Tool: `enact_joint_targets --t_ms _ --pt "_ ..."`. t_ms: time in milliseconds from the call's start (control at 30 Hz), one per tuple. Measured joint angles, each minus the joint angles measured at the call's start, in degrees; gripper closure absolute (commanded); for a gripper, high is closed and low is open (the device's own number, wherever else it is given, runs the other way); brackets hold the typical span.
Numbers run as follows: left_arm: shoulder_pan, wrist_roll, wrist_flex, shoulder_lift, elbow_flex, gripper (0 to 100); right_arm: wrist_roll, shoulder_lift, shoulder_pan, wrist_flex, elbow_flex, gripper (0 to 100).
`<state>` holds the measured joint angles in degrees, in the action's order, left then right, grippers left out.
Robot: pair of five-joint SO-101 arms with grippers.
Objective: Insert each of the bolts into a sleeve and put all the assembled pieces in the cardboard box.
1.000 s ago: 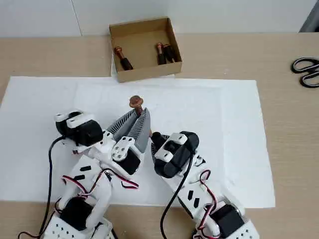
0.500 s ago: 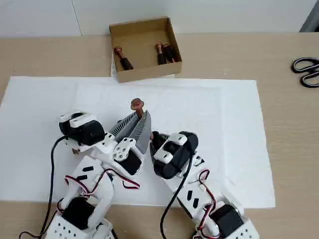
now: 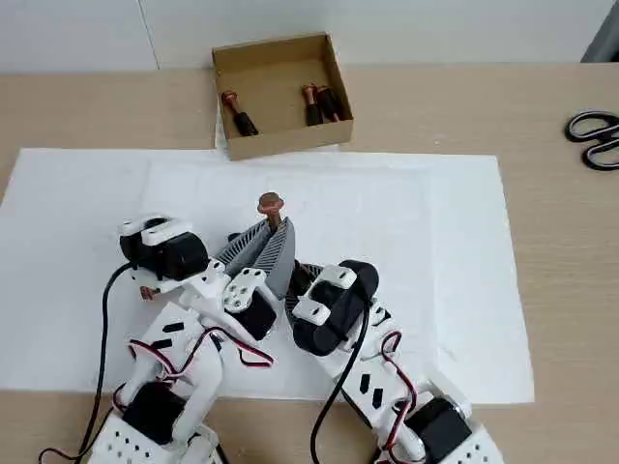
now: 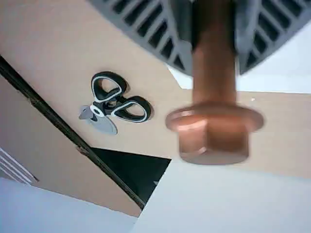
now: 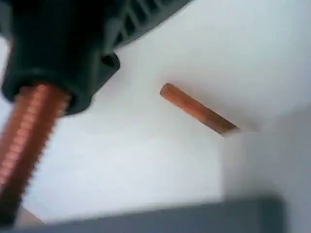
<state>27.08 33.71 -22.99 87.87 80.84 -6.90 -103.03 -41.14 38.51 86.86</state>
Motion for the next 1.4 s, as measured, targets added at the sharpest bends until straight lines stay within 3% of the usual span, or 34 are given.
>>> enact_joint_targets --t_ms 633,1167,1400 --pt "7.30 -0.09 -10.11 0.09 -0.18 99 -0.70 -0.09 2.37 -0.09 0.09 99.5" --pt "7.30 -0.09 -10.55 0.70 2.46 99 -0.79 0.18 2.29 0.09 0.44 99.5" --pt "7.30 -1.14 -10.55 0.70 2.55 84 -0.79 0.18 2.29 0.09 0.44 99.5"
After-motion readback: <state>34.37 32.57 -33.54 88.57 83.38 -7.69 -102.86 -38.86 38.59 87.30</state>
